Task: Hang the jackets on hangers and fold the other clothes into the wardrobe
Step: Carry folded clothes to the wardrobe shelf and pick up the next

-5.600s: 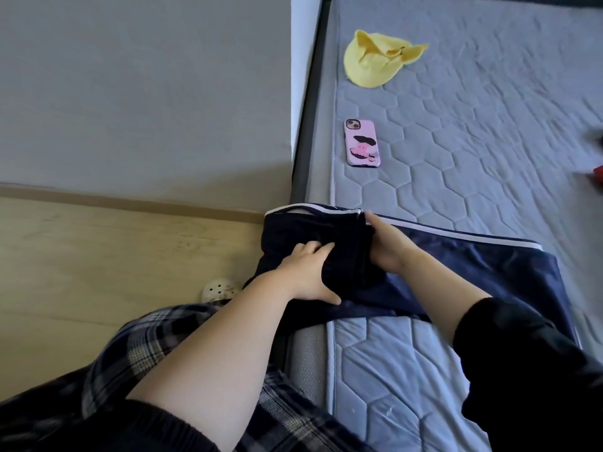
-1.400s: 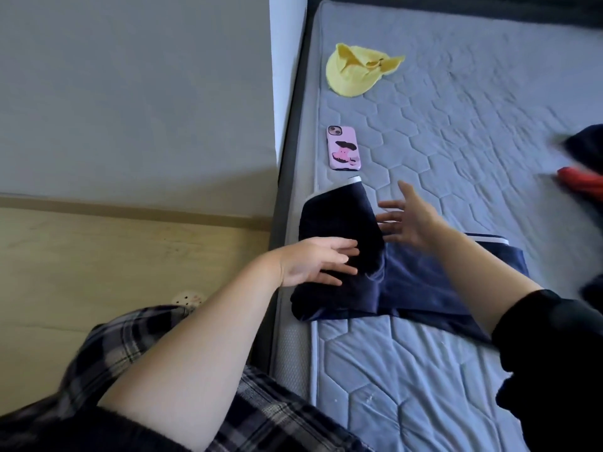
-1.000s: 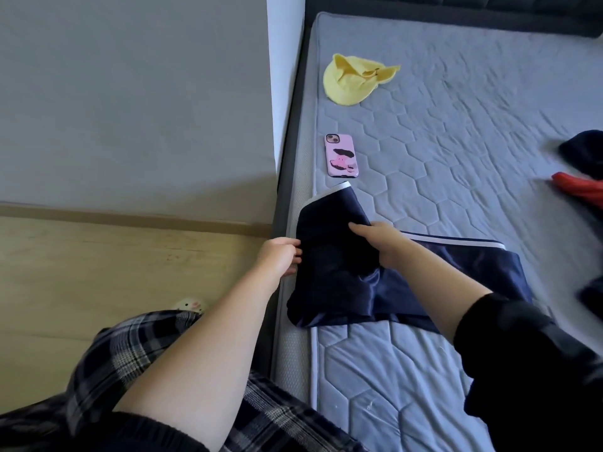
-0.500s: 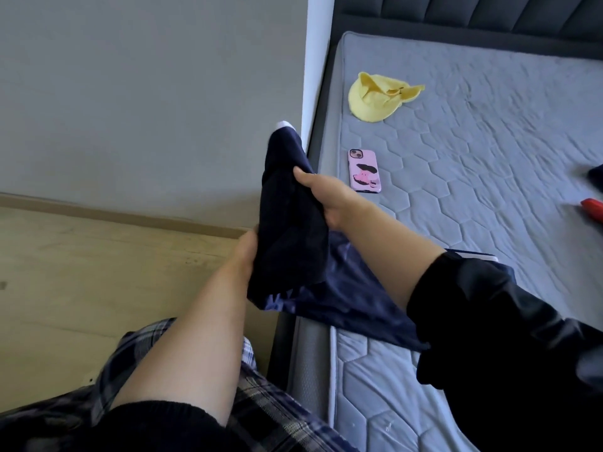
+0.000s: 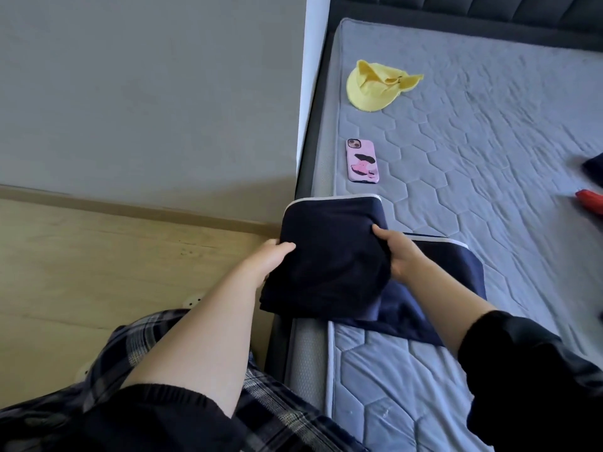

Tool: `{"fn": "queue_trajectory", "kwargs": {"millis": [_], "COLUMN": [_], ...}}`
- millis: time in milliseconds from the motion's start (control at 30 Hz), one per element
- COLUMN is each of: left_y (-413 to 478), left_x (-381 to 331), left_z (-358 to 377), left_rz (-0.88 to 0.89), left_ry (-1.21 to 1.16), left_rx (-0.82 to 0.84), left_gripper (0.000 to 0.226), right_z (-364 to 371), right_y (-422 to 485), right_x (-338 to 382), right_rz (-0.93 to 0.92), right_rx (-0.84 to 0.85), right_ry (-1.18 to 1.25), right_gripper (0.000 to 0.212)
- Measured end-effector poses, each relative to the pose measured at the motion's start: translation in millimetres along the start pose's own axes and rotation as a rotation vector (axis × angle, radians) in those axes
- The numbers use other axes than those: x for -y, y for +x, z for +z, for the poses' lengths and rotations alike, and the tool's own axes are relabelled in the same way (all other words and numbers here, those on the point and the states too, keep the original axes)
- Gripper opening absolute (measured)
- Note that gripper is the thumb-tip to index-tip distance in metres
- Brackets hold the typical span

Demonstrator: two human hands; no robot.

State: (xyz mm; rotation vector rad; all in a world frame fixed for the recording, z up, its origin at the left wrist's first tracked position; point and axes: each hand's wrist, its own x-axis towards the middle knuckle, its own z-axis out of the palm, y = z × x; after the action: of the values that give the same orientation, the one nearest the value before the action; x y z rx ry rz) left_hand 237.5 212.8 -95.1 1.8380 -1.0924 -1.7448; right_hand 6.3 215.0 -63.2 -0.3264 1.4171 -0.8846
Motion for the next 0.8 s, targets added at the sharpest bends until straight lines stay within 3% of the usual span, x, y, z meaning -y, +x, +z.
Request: {"fn": "queue_trajectory", "kwargs": {"millis": [167, 300, 433, 500, 633, 733, 800], "left_y": [8, 24, 30, 27, 28, 33, 37], "left_x": [3, 6, 7, 9, 18, 19, 20], "left_z": [12, -3, -25, -24, -14, -10, -12], "left_rz": [-0.016, -0.120, -0.138, -0.141, -0.165, -0.161, -0.164], "left_ry": [-0.004, -0.201, -0.339, -0.272, -0.089, -0.046, -0.074], "left_rx": [-0.043, -0.133, -0.142, -0.137, -0.153, -0.147, -0.137], "left_gripper": [0.056, 0.063, 0.052, 0.052, 0.054, 0.057, 0.059], "right_z": [7, 56, 90, 81, 29, 6, 10], "right_y": [1, -6, -12, -2, 26, 38, 40], "right_x": [-9, 4, 5, -5, -39, -54, -51], "right_rz": [0.022, -0.008, 0.005, -0.062, -0.060, -0.066, -0.139], "right_rx": [0.062, 0.169, 0.294, 0.209, -0.146, -0.204, -0.222], "right_ry": [0.059, -0.003, -0.052, -0.078, -0.226, -0.390, -0.408], "right_gripper": [0.019, 0.032, 0.028, 0.029, 0.034, 0.047, 0.044]}}
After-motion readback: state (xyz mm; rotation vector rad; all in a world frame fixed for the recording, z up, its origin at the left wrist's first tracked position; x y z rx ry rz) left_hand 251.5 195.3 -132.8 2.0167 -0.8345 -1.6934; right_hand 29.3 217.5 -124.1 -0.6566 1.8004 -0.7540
